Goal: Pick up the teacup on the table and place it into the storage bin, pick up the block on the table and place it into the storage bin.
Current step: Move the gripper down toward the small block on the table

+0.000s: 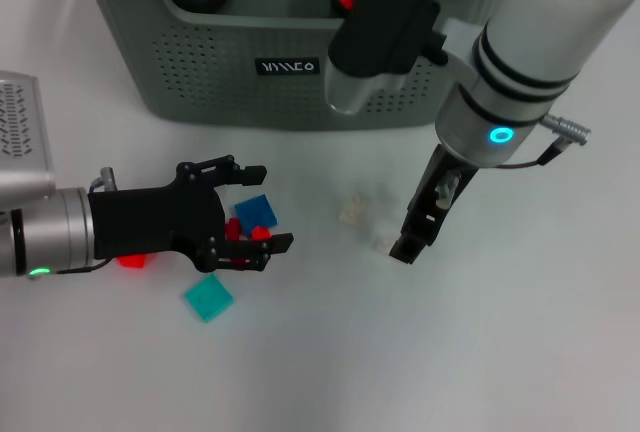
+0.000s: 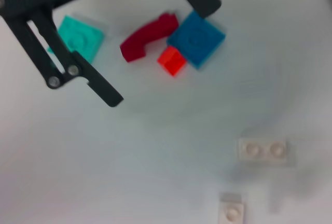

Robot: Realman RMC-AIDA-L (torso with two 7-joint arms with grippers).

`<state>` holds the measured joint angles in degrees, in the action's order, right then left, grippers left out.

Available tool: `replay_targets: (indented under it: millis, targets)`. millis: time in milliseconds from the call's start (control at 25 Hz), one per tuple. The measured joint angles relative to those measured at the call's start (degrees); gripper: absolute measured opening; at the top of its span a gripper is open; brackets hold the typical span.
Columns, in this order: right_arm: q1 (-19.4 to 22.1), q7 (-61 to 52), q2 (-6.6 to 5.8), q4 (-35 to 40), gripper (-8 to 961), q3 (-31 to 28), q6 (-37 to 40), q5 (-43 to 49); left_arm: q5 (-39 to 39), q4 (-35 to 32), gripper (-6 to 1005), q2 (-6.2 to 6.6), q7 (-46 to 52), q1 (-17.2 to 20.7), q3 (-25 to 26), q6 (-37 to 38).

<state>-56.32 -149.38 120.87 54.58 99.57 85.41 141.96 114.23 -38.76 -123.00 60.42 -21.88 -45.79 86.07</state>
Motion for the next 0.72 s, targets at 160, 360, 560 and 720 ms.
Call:
replay_targets:
  millis: [160, 360, 560, 720]
  targets:
    - [0.1, -0.9, 0.09, -1.4, 598, 2.5, -2.5, -0.4, -0.1, 0.3, 887, -0.06, -0.2, 0.0, 0.0, 0.1]
    - [0.5, -3.6, 0.15, -1.5, 585, 7.0, -5.9, -0.7, -0.3, 0.4, 887, -0.18, -0.2, 0.0, 0.0, 0.1]
    - [0.5, -4.7, 0.43, -1.6, 573, 9.8, -8.0, -1.8, -0.4, 0.4, 887, -0.22, -0.2, 0.0, 0.0, 0.0]
    - [0.4, -4.8, 0.53, -1.6, 563, 11.2, -9.0, -3.2, -0.3, 0.4, 888, -0.29, -0.3, -0.1, 0.0, -0.2]
